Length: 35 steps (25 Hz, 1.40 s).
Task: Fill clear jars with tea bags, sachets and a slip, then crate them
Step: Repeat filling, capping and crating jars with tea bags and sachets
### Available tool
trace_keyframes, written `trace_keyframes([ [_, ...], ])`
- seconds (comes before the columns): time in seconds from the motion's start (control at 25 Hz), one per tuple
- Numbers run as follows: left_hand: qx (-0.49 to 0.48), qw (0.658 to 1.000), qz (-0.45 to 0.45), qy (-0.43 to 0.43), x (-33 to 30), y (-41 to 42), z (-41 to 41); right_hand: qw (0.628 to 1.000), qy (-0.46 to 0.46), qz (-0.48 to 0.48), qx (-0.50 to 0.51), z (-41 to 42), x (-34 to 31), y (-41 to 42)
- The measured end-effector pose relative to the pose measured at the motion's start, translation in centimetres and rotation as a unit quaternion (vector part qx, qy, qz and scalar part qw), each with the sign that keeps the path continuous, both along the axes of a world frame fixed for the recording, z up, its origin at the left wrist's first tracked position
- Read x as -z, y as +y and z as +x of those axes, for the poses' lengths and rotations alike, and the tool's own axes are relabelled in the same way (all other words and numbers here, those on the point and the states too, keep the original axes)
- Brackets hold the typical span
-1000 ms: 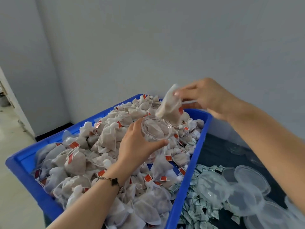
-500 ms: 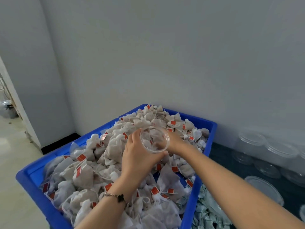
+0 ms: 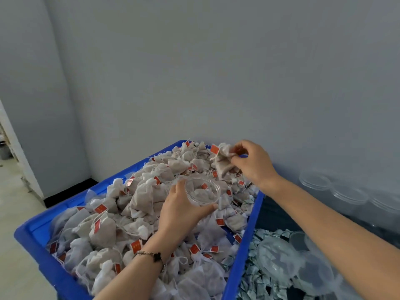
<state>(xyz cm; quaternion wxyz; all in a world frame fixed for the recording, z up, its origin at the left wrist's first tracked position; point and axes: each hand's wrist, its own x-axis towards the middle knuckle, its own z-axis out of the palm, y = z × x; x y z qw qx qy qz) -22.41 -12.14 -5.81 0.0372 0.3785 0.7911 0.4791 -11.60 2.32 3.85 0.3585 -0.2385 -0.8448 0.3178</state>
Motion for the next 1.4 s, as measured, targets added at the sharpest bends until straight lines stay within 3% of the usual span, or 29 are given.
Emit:
trace_keyframes([
  [0.12,0.016,0.999,0.03,-0.014,-0.3,0.2,0.5,0.99,-0.094,-0.031,-0.1,1.2,1.1,-2.4],
  [0.24,-0.008,0.997,0.078,-0.023,-0.8,0.0,0.9,0.998,-0.033,-0.05,-0.029,0.8,2.9,-2.0],
  [0.32,-0.027,0.994,0.101,-0.015,-1.1,-0.2,1.1,0.979,-0.202,-0.008,-0.018,0.0,4.5,-1.5],
  [0.4,-0.044,0.992,0.118,-0.001,-1.2,-0.3,0.9,0.925,-0.369,0.028,-0.086,-1.0,6.9,-1.6],
  [0.48,-0.064,0.991,0.122,0.003,-1.2,-0.4,0.6,0.867,-0.475,0.036,-0.146,-1.7,8.5,-2.0],
  [0.56,-0.069,0.99,0.122,-0.008,-1.1,-0.4,0.4,0.781,-0.588,0.109,-0.178,-2.4,9.8,-2.4],
  [0.6,-0.064,0.991,0.12,-0.011,-1.1,-0.4,0.4,0.746,-0.621,0.165,-0.172,-2.8,10.1,-2.8],
  [0.64,-0.059,0.991,0.119,-0.01,-1.1,-0.4,0.4,0.738,-0.619,0.217,-0.154,-2.9,10.4,-3.0],
  [0.72,-0.054,0.992,0.116,-0.001,-1.0,-0.5,0.6,0.79,-0.56,0.226,-0.104,-2.8,10.0,-2.9],
  [0.84,-0.077,0.992,0.103,0.009,-1.0,-0.5,0.5,0.901,-0.422,0.09,-0.044,-1.4,6.4,-1.5],
  [1.04,-0.082,0.995,0.063,0.003,-0.9,-0.4,0.3,0.982,-0.181,-0.036,0.045,0.8,-1.2,-0.1],
  [1.12,-0.075,0.996,0.049,0.006,-0.7,-0.2,0.5,0.987,-0.066,-0.144,-0.011,0.9,-3.6,-1.0],
  [1.2,-0.07,0.996,0.053,0.007,-0.7,-0.2,0.5,0.97,-0.06,-0.221,-0.084,0.3,-4.2,-2.2],
  [1.28,-0.068,0.995,0.069,0.007,-0.7,-0.1,0.4,0.972,-0.114,-0.18,-0.101,-0.7,-2.8,-3.1],
  [1.4,-0.068,0.995,0.077,-0.005,-0.7,-0.1,0.4,0.989,-0.116,-0.095,-0.008,-2.7,0.9,-1.5],
])
